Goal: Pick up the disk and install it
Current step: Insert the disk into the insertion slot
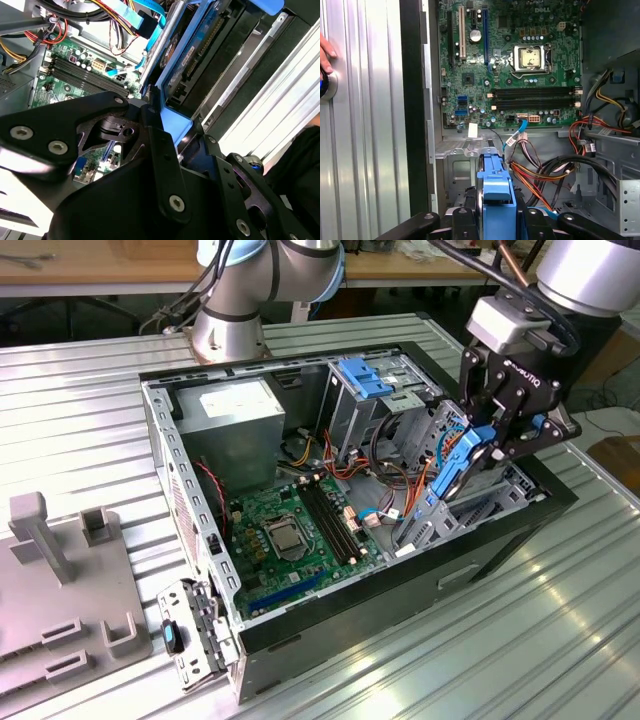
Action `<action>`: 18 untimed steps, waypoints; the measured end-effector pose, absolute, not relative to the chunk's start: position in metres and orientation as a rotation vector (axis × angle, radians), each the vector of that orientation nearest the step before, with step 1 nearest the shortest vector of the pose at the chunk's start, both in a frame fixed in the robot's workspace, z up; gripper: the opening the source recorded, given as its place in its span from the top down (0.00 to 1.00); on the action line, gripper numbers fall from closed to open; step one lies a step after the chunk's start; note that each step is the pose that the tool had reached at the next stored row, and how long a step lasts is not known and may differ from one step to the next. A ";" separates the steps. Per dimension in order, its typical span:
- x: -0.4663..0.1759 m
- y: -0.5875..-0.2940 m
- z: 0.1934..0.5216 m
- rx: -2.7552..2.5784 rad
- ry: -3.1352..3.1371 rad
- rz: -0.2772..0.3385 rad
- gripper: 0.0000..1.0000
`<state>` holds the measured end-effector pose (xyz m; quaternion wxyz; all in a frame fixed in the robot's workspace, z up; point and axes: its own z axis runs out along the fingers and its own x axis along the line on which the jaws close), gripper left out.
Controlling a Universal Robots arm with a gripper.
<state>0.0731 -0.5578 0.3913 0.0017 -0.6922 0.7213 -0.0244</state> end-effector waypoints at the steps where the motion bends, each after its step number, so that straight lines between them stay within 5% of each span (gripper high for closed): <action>1: 0.073 -0.558 0.391 -2.172 2.264 -0.077 0.63; 18: 0.073 -0.558 0.380 -2.172 2.263 -0.077 0.63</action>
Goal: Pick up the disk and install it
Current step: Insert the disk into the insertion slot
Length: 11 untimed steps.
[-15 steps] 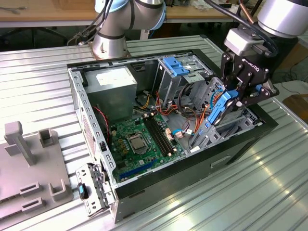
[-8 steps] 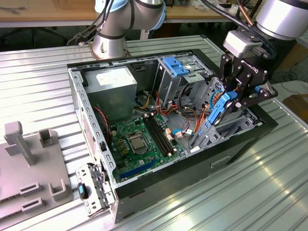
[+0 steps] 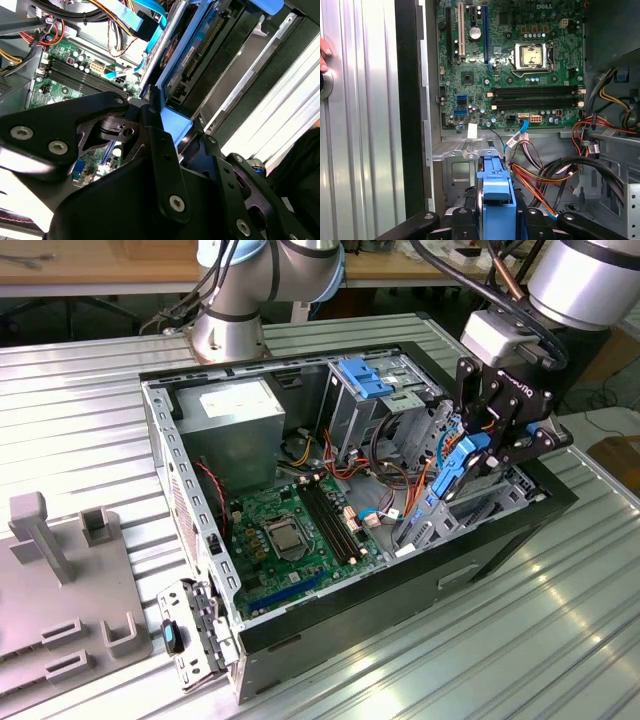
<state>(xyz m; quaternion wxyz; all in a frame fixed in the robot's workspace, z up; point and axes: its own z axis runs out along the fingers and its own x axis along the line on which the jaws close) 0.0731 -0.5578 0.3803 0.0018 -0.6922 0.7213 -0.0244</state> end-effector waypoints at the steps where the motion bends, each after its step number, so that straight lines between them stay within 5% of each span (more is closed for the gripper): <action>1: 0.073 -0.558 0.380 -2.172 2.264 -0.077 0.63; 11: 0.073 -0.558 0.375 -2.172 2.264 -0.077 0.63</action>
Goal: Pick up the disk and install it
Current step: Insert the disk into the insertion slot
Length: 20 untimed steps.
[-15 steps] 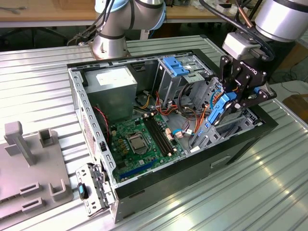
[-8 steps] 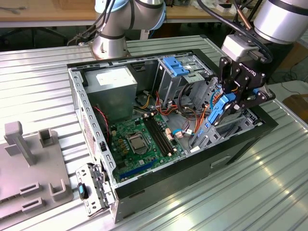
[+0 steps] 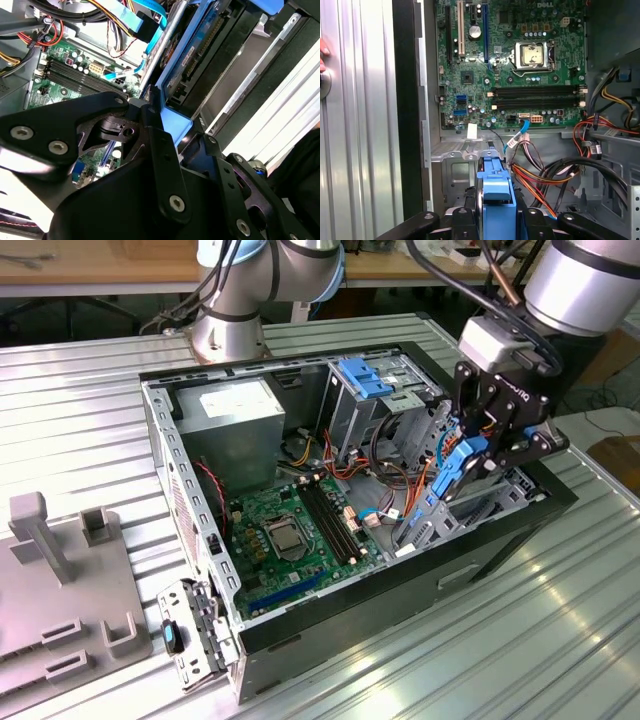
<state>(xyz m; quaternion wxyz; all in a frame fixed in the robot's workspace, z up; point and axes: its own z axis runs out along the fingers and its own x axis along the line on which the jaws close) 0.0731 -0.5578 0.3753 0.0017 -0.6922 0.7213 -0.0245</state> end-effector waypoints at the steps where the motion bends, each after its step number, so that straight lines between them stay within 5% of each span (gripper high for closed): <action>1: 0.073 -0.558 0.375 -2.172 2.263 -0.077 0.63; 20: 0.073 -0.558 0.364 -2.172 2.264 -0.077 0.63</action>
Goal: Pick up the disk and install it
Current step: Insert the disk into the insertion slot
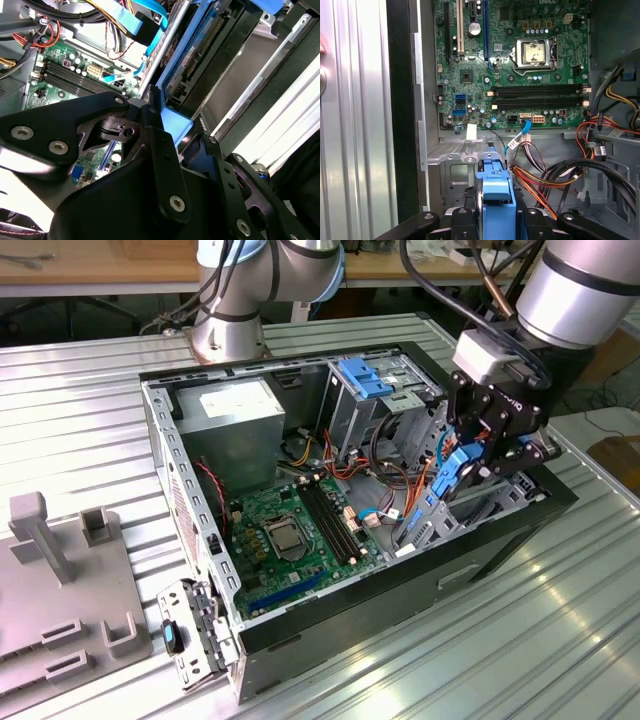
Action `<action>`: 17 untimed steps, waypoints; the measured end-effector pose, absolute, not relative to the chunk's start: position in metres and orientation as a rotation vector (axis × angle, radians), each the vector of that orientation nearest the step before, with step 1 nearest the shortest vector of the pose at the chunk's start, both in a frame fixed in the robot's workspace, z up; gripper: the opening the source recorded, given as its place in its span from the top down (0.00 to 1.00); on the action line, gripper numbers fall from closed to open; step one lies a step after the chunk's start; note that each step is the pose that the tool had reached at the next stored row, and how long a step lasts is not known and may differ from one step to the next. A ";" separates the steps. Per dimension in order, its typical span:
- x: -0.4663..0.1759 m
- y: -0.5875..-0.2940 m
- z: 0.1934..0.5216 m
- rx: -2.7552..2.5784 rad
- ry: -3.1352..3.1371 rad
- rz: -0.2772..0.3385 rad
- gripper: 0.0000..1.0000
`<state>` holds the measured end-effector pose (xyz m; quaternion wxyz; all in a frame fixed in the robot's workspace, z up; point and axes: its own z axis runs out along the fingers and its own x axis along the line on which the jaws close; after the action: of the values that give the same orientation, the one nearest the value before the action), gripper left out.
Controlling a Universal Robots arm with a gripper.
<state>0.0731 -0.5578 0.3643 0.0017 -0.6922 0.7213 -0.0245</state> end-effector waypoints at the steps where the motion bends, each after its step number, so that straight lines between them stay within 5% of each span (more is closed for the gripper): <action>1: 0.073 -0.558 0.364 -2.172 2.264 -0.077 0.63; 17: 0.073 -0.558 0.351 -2.172 2.263 -0.077 0.63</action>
<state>0.0731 -0.5578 0.3513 0.0017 -0.6922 0.7213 -0.0244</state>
